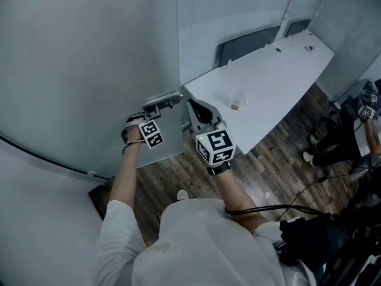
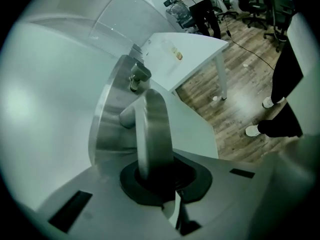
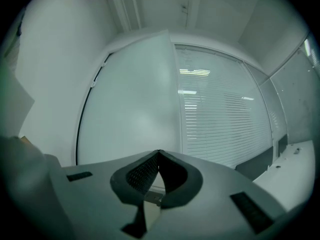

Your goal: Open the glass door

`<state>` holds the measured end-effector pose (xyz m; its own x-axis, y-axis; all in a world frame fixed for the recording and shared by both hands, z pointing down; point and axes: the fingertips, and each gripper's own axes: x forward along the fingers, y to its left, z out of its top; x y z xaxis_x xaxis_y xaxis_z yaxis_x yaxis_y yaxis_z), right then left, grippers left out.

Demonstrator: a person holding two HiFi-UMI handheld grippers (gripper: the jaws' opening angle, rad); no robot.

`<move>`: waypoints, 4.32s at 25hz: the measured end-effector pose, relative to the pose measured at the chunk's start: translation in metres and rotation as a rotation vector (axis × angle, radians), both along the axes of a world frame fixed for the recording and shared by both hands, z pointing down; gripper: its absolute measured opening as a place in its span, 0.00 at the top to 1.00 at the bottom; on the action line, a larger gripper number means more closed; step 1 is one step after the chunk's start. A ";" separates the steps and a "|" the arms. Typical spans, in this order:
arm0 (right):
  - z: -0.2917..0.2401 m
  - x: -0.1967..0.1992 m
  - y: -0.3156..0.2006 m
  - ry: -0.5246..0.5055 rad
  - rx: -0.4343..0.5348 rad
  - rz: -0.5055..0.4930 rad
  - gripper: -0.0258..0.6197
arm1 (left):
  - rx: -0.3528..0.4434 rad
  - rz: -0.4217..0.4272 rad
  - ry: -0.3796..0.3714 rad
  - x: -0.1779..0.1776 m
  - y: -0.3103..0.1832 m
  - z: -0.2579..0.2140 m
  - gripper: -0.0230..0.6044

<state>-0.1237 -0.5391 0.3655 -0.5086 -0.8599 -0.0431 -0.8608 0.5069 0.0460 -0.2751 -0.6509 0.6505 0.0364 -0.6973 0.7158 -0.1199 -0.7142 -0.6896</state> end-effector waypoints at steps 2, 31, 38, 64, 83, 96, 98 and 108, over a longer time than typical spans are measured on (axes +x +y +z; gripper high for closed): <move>-0.001 0.013 0.008 0.017 0.002 0.000 0.96 | 0.009 0.010 -0.031 0.001 0.011 0.001 0.96; 0.042 0.138 0.174 -0.040 -0.090 -0.227 0.96 | 0.069 -0.141 -0.211 0.003 0.228 -0.022 0.93; 0.044 0.128 0.213 -0.051 -0.090 -0.343 0.96 | 0.066 -0.166 -0.266 -0.008 0.289 -0.019 0.93; 0.071 -0.054 0.394 0.101 -0.011 -0.784 0.96 | 0.195 -0.189 -0.197 -0.083 0.499 0.005 0.82; 0.215 -0.245 0.546 0.793 0.159 -1.167 0.80 | 0.186 -0.677 -0.068 -0.261 0.702 -0.023 0.52; 0.244 -0.346 0.627 0.974 0.240 -1.251 0.80 | 0.706 -1.393 0.870 -0.282 0.929 -0.040 0.64; 0.245 -0.362 0.642 0.963 0.237 -1.244 0.80 | 0.799 -1.451 0.874 -0.281 0.962 -0.046 0.73; 0.253 -0.438 0.702 0.820 0.173 -1.218 0.80 | 1.106 -1.485 0.959 -0.264 1.043 -0.091 0.96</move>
